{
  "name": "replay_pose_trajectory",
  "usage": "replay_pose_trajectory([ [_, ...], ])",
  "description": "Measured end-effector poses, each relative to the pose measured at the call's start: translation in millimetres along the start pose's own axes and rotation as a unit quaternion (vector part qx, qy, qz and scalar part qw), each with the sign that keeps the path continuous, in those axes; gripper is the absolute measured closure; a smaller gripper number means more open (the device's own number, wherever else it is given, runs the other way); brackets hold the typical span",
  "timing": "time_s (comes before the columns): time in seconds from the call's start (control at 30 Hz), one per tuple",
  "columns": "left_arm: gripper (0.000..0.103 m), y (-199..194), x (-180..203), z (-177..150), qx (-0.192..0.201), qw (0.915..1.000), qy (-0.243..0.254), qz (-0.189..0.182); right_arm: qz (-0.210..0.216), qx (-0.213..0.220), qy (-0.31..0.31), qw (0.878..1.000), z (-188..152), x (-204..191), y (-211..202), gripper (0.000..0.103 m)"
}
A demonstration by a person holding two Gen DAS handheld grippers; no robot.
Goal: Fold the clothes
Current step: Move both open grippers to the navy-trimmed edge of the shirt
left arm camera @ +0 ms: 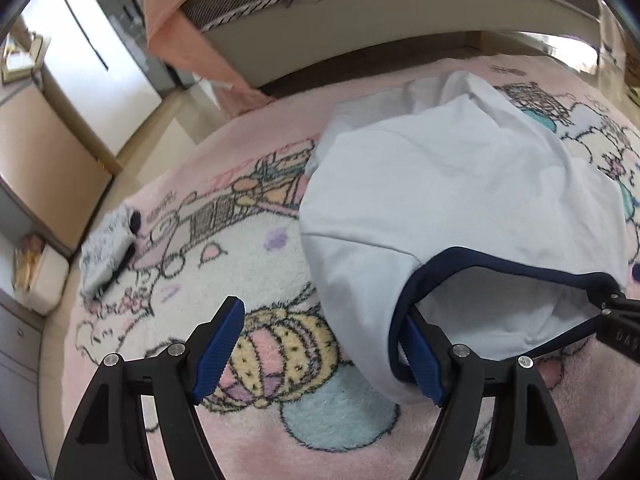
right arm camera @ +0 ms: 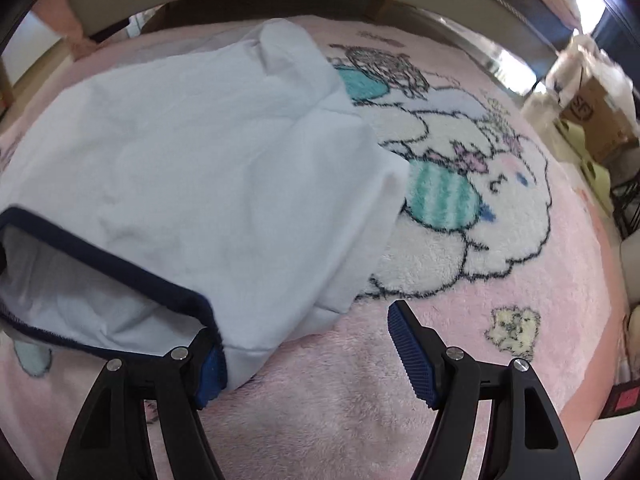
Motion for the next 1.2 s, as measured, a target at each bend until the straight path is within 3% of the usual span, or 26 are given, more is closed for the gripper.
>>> replay_pose_trajectory([
  [0.17, 0.026, 19.5, 9.3, -13.1, -0.041, 0.9989, 0.000, -0.021, 0.052, -0.062, 0.074, 0.994, -10.3, 8.4, 17.6, 0.035],
  [0.37, 0.025, 48.1, 31.9, -35.7, -0.072, 0.9958, 0.022, -0.051, 0.034, -0.048, 0.052, 0.997, -12.6, 1.1, 15.0, 0.036],
  [0.4, 0.020, 52.6, 33.2, -39.9, -0.077, 0.9953, 0.014, -0.058, 0.033, -0.045, 0.049, 0.997, -12.8, -0.5, 14.3, 0.036],
  [0.43, 0.015, 53.2, 27.6, -41.0, -0.066, 0.9962, -0.011, -0.055, 0.032, -0.041, 0.045, 0.998, -12.8, -2.3, 13.5, 0.036],
  [0.5, 0.000, 62.1, 18.8, -47.4, -0.082, 0.9922, -0.062, -0.071, 0.027, -0.036, 0.034, 0.998, -13.2, -5.9, 12.9, 0.036],
  [0.6, 0.000, 74.4, 7.5, -56.2, -0.101, 0.9728, -0.150, -0.144, 0.025, -0.030, 0.023, 0.999, -13.6, -9.0, 11.7, 0.035],
  [0.73, 0.000, 68.5, 15.5, -47.8, -0.092, 0.9868, -0.080, -0.107, 0.039, -0.030, 0.036, 0.998, -10.9, -4.8, 12.7, 0.032],
  [0.8, 0.000, 68.0, 15.6, -47.7, -0.097, 0.9862, -0.085, -0.104, 0.041, -0.025, 0.034, 0.998, -10.5, -5.5, 12.0, 0.032],
  [0.9, 0.000, 71.4, 13.7, -50.2, -0.114, 0.9788, -0.113, -0.128, 0.044, -0.036, 0.028, 0.998, -11.6, -10.0, 15.0, 0.018],
  [0.97, 0.000, 72.8, 13.4, -50.1, -0.120, 0.9758, -0.117, -0.140, 0.050, -0.056, 0.029, 0.997, -12.2, -11.6, 18.6, 0.000],
  [1.2, 0.000, 69.7, 14.9, -47.0, -0.122, 0.9771, -0.112, -0.134, 0.046, -0.061, 0.026, 0.997, -13.8, -17.4, 20.1, 0.000],
])
Point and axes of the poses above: each gripper's, at about its wrist camera, not at the fingertips, and y roughly the way its jaws point, x to its right, z to its top, the point moved 9 cm from there along y, roughly the way its jaws point, and after that the axes turned 6 degrees about y, right-handed, at the moved point
